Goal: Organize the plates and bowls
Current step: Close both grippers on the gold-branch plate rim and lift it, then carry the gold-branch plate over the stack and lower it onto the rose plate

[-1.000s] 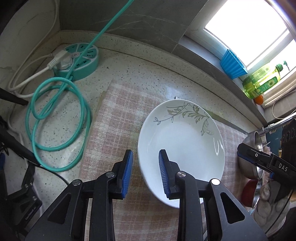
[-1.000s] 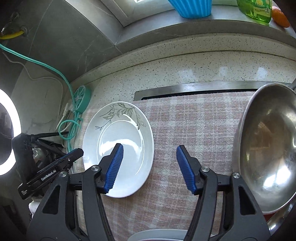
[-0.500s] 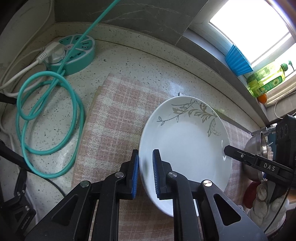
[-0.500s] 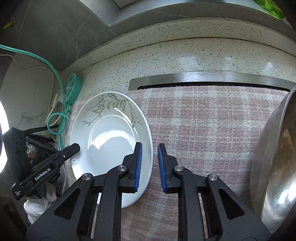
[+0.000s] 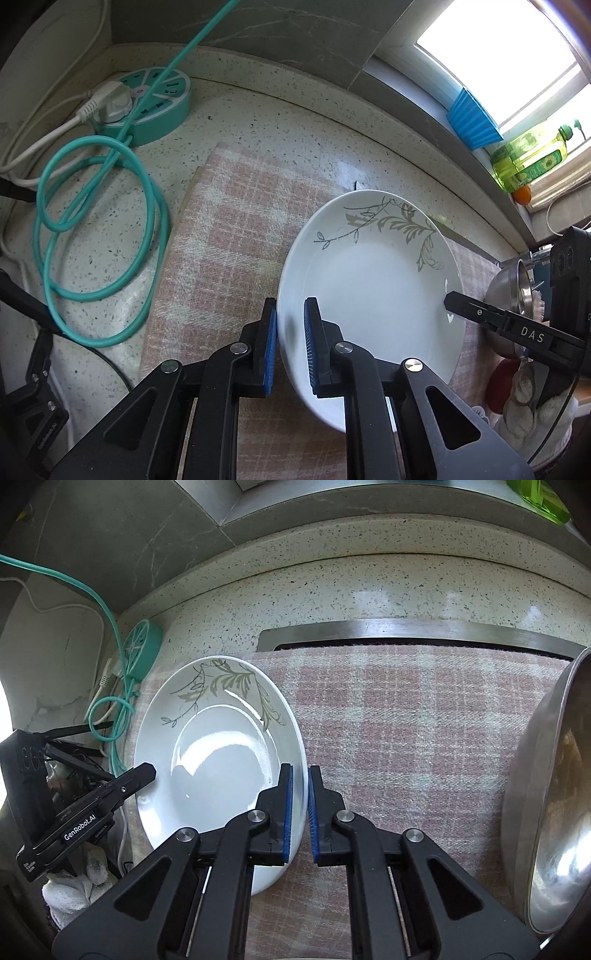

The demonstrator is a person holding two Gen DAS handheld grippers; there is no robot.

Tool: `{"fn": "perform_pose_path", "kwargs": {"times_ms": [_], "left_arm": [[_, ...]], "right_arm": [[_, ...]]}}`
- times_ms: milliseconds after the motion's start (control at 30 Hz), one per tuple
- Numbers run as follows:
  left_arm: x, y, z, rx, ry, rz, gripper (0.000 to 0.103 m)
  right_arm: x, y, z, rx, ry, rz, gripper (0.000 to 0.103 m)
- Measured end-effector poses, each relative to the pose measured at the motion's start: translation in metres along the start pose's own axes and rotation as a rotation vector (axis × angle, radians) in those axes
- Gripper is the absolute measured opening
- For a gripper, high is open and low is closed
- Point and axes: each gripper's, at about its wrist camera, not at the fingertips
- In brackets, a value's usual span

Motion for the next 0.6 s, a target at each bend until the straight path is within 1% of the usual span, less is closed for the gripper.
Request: {"fn": "perform_pose_path", "kwargs": {"times_ms": [233, 600], "left_arm": [[-0.003, 0.007, 0.017, -0.024, 0.018, -0.001, 0.012], [-0.019, 0.028, 0.057, -0.078, 0.051, -0.048, 0.012]], "right_arm": [[0.002, 0.012, 0.021, -0.017, -0.017, 0.007, 0.008], [-0.003, 0.048, 0.061, -0.035, -0.051, 0.010, 0.008]]}}
Point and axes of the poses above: each gripper's, at about its wrist camera, not at the fingertips, and z roughly against the way its jaws point, x to its left, y to its underside, and after that the axes turned 2 degrees about x, right-handed
